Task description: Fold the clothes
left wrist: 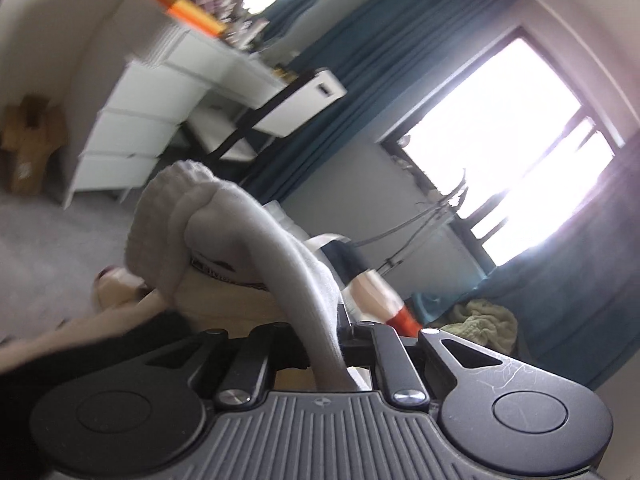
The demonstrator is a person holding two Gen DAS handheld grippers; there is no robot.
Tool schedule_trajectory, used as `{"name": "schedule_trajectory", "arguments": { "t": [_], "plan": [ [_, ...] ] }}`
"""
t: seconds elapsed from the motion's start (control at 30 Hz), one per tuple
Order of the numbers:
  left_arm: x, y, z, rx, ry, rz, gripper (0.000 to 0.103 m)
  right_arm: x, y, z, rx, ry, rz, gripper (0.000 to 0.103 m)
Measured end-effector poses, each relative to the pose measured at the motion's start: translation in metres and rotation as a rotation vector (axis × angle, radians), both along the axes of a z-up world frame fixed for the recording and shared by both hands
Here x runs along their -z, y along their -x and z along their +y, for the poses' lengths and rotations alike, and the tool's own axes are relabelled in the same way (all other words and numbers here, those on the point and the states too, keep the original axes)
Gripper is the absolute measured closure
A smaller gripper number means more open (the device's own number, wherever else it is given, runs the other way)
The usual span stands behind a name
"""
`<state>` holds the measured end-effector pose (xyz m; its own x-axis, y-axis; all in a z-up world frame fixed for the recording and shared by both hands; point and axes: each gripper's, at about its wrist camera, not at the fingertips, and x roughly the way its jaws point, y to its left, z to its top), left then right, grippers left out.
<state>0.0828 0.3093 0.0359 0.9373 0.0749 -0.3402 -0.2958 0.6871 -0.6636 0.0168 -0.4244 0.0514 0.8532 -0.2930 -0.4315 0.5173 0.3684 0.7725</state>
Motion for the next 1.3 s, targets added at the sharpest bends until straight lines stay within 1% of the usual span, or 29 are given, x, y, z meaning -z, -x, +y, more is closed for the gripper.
{"name": "schedule_trajectory", "arguments": {
  "t": [0.07,0.1,0.17,0.23,0.3,0.4,0.47,0.5,0.57,0.6,0.67,0.73,0.77,0.83,0.9,0.93,0.97,1.0,1.03,1.07,1.1,1.13,1.17,1.2,1.27,1.3],
  "plan": [
    [-0.014,-0.026,-0.011,0.022,-0.068,-0.042,0.093,-0.011,-0.034,0.001,0.002,0.066,0.046,0.095],
    [-0.021,-0.041,-0.018,0.031,-0.116,-0.059,0.093,-0.016,-0.051,0.001,0.004,0.097,0.07,0.095],
    [-0.03,-0.076,-0.029,0.046,-0.159,-0.079,0.093,-0.016,-0.092,0.002,0.013,0.15,0.108,0.095],
    [-0.036,-0.118,-0.042,0.06,-0.191,-0.08,0.093,-0.015,-0.134,0.002,0.023,0.202,0.145,0.095],
    [-0.027,-0.164,-0.057,0.074,-0.247,-0.061,0.092,-0.005,-0.18,0.003,0.03,0.282,0.193,0.095],
    [-0.006,-0.233,-0.076,0.09,-0.32,-0.02,0.092,0.023,-0.237,0.005,0.033,0.355,0.267,0.095],
    [0.01,-0.282,-0.085,0.099,-0.328,0.024,0.092,0.042,-0.275,0.007,0.035,0.401,0.316,0.095],
    [0.019,-0.298,-0.085,0.103,-0.327,0.049,0.092,0.052,-0.293,0.008,0.036,0.423,0.34,0.094],
    [0.037,-0.33,-0.085,0.111,-0.325,0.1,0.091,0.07,-0.317,0.008,0.03,0.448,0.37,0.094],
    [0.046,-0.346,-0.085,0.114,-0.324,0.125,0.091,0.079,-0.325,0.008,0.026,0.449,0.38,0.094],
    [0.059,-0.369,-0.079,0.118,-0.296,0.186,0.09,0.095,-0.331,0.005,0.025,0.435,0.381,0.093],
    [0.068,-0.381,-0.07,0.129,-0.244,0.239,0.089,0.108,-0.333,0.0,0.025,0.405,0.37,0.092],
    [0.072,-0.386,-0.064,0.133,-0.218,0.261,0.087,0.11,-0.329,-0.002,0.03,0.385,0.358,0.091],
    [0.075,-0.393,-0.052,0.131,-0.175,0.268,0.084,0.113,-0.321,-0.006,0.044,0.344,0.331,0.088],
    [0.072,-0.387,-0.052,0.141,-0.142,0.249,0.08,0.113,-0.311,-0.008,0.05,0.314,0.299,0.086],
    [0.071,-0.385,-0.052,0.147,-0.125,0.24,0.076,0.111,-0.303,-0.007,0.047,0.308,0.279,0.085],
    [0.067,-0.377,-0.06,0.159,-0.117,0.221,0.067,0.109,-0.296,-0.006,0.044,0.302,0.26,0.082],
    [0.063,-0.368,-0.065,0.172,-0.11,0.205,0.062,0.107,-0.288,-0.005,0.041,0.296,0.241,0.082],
    [0.058,-0.352,-0.067,0.18,-0.104,0.191,0.055,0.104,-0.279,-0.004,0.035,0.28,0.222,0.077],
    [0.054,-0.343,-0.073,0.18,-0.101,0.18,0.052,0.1,-0.269,-0.002,0.029,0.262,0.204,0.066],
    [0.048,-0.325,-0.078,0.176,-0.091,0.168,0.051,0.096,-0.259,0.0,0.024,0.245,0.186,0.058],
    [0.043,-0.308,-0.082,0.171,-0.08,0.155,0.048,0.093,-0.249,0.001,0.018,0.227,0.168,0.04],
    [0.039,-0.285,-0.082,0.17,-0.056,0.141,0.045,0.089,-0.237,0.004,0.007,0.208,0.142,0.036],
    [0.035,-0.262,-0.082,0.17,-0.032,0.127,0.043,0.085,-0.225,0.008,-0.001,0.196,0.117,0.036],
    [0.035,-0.224,-0.087,0.191,-0.005,0.112,0.037,0.079,-0.199,0.019,-0.03,0.184,0.072,0.036],
    [0.038,-0.206,-0.089,0.189,0.006,0.123,0.036,0.077,-0.187,0.025,-0.049,0.177,0.057,0.036]
  ]
}}
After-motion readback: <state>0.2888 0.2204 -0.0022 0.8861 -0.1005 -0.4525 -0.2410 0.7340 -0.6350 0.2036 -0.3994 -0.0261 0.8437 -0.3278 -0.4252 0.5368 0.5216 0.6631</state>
